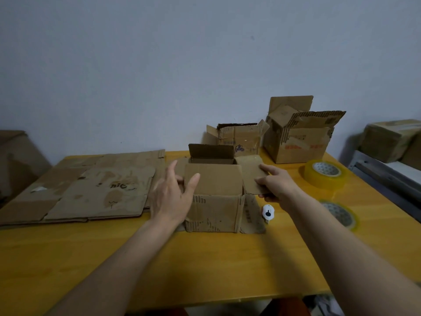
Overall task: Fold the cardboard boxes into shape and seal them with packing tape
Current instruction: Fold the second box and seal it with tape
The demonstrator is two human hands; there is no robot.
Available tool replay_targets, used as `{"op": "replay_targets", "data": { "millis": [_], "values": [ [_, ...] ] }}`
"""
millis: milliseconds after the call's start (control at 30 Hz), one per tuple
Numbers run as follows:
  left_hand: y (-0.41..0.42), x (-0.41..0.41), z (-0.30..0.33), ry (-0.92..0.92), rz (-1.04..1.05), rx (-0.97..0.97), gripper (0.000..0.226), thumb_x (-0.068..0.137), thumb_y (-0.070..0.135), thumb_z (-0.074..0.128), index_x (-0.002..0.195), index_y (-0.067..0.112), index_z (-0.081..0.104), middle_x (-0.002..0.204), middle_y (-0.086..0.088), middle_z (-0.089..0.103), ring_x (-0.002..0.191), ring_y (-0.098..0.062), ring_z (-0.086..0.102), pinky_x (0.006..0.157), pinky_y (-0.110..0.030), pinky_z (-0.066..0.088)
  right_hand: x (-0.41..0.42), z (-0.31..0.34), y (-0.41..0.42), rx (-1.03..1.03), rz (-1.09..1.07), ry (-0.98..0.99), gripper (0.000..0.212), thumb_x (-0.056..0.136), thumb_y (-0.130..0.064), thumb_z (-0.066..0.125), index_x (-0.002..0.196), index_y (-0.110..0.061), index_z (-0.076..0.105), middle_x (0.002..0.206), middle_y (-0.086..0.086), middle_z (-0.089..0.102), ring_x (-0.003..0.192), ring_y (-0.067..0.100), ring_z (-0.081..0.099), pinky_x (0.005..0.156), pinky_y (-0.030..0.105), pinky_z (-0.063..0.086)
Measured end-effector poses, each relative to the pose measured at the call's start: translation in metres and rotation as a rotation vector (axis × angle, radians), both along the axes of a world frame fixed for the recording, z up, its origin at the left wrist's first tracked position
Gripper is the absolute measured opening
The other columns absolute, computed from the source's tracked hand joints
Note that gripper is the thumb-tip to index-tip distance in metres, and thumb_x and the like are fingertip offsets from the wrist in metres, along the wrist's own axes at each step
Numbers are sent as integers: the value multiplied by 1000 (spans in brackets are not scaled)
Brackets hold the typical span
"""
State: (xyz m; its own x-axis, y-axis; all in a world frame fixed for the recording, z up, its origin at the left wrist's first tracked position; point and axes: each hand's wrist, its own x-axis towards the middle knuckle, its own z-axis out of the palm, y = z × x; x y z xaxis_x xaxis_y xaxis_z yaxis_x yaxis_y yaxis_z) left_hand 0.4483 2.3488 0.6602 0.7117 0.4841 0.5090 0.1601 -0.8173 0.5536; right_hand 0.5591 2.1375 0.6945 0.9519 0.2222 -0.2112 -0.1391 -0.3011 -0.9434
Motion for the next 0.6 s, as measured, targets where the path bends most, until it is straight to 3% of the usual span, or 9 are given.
{"op": "replay_targets", "data": {
  "millis": [100,133,200,267,333,433,500,533,600],
  "values": [
    [-4,8,0,67,61,-18,81,87,57,53,148,16,21,98,7,52,86,-7,44,63,-19,33,-1,-3,2,-93,-22,-92,55,92,-12,59,142,-24,41,110,10,55,83,22,59,61,27,52],
    [-5,9,-1,74,62,-20,81,87,54,55,149,16,20,97,7,50,86,-7,42,66,-20,31,-1,-4,3,-214,-35,-176,54,91,-15,61,141,-21,41,121,11,52,97,25,58,73,32,55],
    [-4,12,-4,73,64,-30,79,87,50,58,149,17,20,95,7,50,88,-7,40,73,-24,32,-5,-5,5,-666,-70,-524,53,88,-21,64,137,-17,44,135,12,42,121,29,44,97,38,46],
    [-4,13,-5,80,68,-9,77,88,46,59,149,18,20,98,5,52,91,-7,39,76,-25,31,-15,-5,11,-865,-10,-966,47,87,-20,63,131,-15,49,135,10,43,123,27,38,99,34,40],
    [-5,13,-7,88,62,18,71,90,42,57,148,21,23,109,0,53,99,-11,42,80,-26,36,-25,-3,19,-842,154,-1140,34,92,-30,55,125,-18,54,124,4,54,115,21,44,93,31,41],
    [0,10,-8,63,13,90,53,91,32,58,140,25,41,133,-5,42,120,-18,40,92,-26,36,-28,2,25,-1137,310,-1040,43,89,-58,47,110,-23,61,112,-1,60,114,20,50,112,47,25],
    [3,8,-5,83,-82,142,41,92,32,57,132,26,52,145,-1,34,133,-19,32,104,-32,32,-24,11,28,-1254,314,-959,43,87,-61,50,101,-22,61,107,-1,62,109,21,55,116,53,11],
    [3,6,-5,132,-127,153,40,94,38,52,132,28,52,149,1,32,137,-19,28,110,-38,28,-21,15,31,-1254,315,-937,41,86,-59,53,100,-21,61,107,0,62,107,21,57,115,52,12],
    [2,3,-6,277,-162,169,56,92,60,36,140,31,43,154,2,27,142,-18,20,116,-44,18,-16,20,43,-1164,330,-874,51,83,-51,63,119,-16,54,120,5,59,111,23,56,109,47,31]
  ]
}}
